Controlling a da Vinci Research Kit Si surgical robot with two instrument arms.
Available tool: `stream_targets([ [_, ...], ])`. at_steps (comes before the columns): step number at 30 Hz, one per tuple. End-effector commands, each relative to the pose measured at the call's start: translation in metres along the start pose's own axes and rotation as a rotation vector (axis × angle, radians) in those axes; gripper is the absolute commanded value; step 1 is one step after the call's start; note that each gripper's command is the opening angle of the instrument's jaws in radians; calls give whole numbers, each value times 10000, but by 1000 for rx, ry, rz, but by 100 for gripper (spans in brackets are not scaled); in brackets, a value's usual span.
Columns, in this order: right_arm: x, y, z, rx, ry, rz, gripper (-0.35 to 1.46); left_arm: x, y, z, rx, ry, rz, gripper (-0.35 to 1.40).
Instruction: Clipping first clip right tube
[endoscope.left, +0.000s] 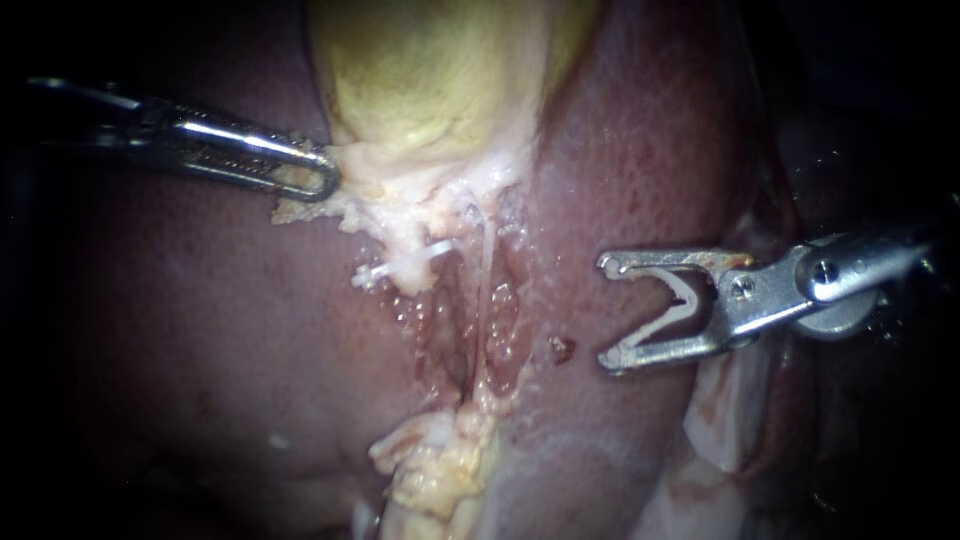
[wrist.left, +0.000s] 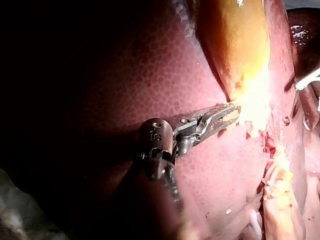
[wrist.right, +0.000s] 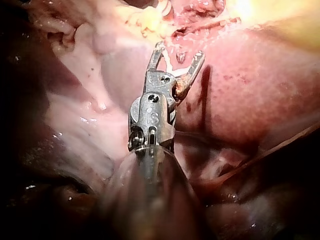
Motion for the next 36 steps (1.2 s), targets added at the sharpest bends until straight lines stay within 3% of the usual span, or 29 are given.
stream_targets([
  [1,0,0,0,0,0,0,49,2,1,-4,-2,-1,-1,-35],
  [13,0,-1,1,0,0,0,49,33,33,-60,9,19,-20,-35],
  [19,5,-1,13,83,19,6,47,32,36,-58,12,20,-20,-35],
  [23,8,-4,31,160,40,71,47,32,37,-58,12,20,-20,-35],
  [27,2,-11,52,200,97,125,45,32,37,-58,12,20,-21,-35],
  [31,-7,-12,74,226,120,171,45,32,37,-58,12,21,-21,-35],
  [36,-20,-3,102,237,140,211,45,32,38,-57,13,21,-21,-35],
])
